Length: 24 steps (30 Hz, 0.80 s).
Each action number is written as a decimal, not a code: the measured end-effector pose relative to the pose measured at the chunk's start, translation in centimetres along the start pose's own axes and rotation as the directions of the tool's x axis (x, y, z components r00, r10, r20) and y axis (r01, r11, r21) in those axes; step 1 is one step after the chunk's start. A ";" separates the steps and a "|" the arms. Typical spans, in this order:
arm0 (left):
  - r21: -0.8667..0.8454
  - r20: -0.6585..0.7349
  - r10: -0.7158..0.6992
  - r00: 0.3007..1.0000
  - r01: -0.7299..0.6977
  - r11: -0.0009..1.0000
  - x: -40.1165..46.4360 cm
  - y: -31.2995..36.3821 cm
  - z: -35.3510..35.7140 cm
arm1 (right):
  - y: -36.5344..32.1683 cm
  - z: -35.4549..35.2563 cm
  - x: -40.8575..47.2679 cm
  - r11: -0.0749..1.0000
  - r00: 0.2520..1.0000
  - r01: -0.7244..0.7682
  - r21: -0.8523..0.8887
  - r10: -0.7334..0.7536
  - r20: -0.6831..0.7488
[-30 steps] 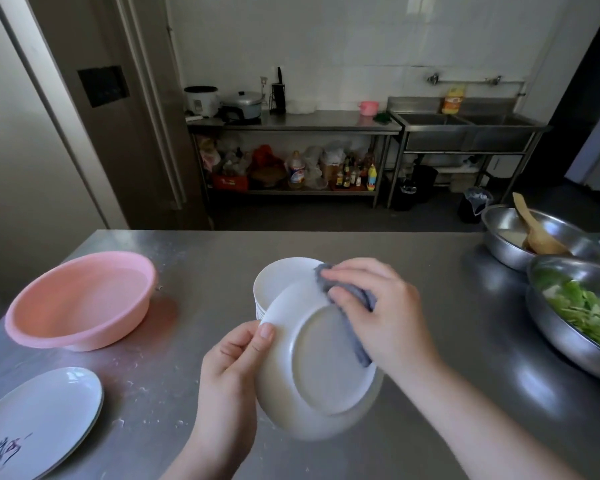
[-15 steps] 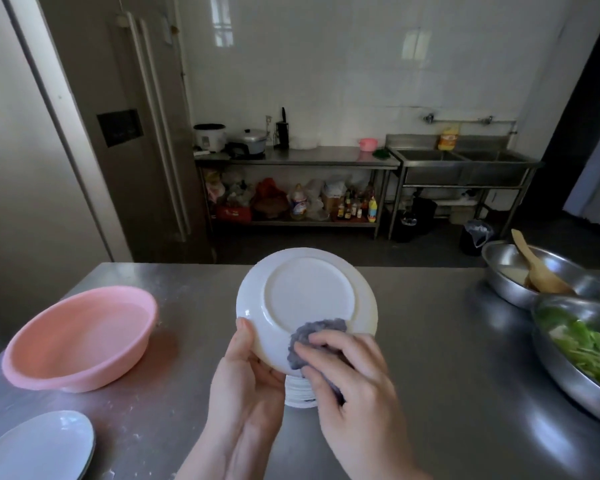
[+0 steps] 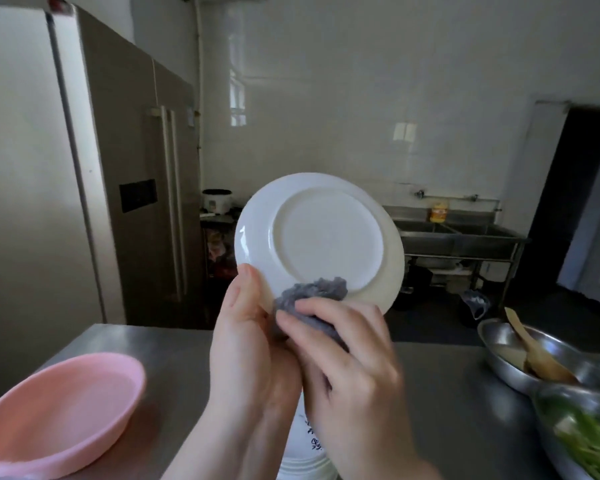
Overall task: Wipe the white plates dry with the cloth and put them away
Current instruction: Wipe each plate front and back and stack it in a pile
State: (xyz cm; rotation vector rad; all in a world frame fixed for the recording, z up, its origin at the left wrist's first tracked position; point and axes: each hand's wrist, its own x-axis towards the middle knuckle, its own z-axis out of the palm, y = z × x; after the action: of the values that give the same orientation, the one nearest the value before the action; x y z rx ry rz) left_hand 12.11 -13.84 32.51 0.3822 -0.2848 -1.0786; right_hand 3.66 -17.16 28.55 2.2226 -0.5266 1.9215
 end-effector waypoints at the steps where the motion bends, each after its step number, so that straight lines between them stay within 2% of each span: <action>1: -0.013 0.010 -0.032 0.999 0.032 0.999 -0.3 -0.3 0.0 | -0.2 0.1 -0.1 1.000 0.999 0.026 0.010 -0.027 0.025; 4: 0.006 0.079 0.064 0.995 -0.064 0.998 -1.1 -1.0 -0.9 | -0.1 -0.2 0.4 0.999 0.999 0.001 0.044 -0.002 0.042; 6: 0.027 0.074 0.136 0.988 -0.138 0.990 -1.5 -1.3 -1.5 | -0.5 -0.2 0.8 0.998 0.997 -0.023 0.053 0.018 0.080; 9: 0.043 0.047 0.120 0.992 -0.122 0.992 -2.1 -1.1 -2.6 | -1.0 -0.2 0.3 0.999 0.988 -0.005 0.051 -0.003 0.152; 13: 0.107 -0.001 0.114 0.993 -0.113 0.988 -2.5 -0.4 -3.6 | -0.9 -0.7 -1.8 0.998 0.991 0.009 0.060 -0.017 0.131; 18: 0.041 -0.101 0.052 0.994 -0.048 0.998 -2.9 0.1 -4.4 | -2.1 0.1 -2.0 0.996 0.988 0.036 0.077 -0.047 0.148; 20: 0.050 -0.104 0.081 0.991 -0.076 0.996 -3.0 0.9 -4.7 | -1.4 -0.6 -2.6 0.994 0.990 0.053 0.091 -0.065 0.128; 22: 0.068 -0.118 0.147 0.982 -0.139 0.988 -3.1 1.7 -4.8 | -0.3 -1.8 -3.1 0.990 0.996 -0.024 0.138 0.011 0.093; 24: 0.053 -0.117 0.167 0.979 -0.162 0.985 -3.3 2.1 -4.6 | 0.7 -2.6 -2.7 0.971 0.986 -0.161 0.178 0.150 0.075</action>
State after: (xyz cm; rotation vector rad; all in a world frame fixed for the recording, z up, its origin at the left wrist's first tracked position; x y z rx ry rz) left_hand 14.17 -9.30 29.13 0.4534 -0.2276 -0.8845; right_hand 0.67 -16.46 26.28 2.4272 -0.5694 2.0605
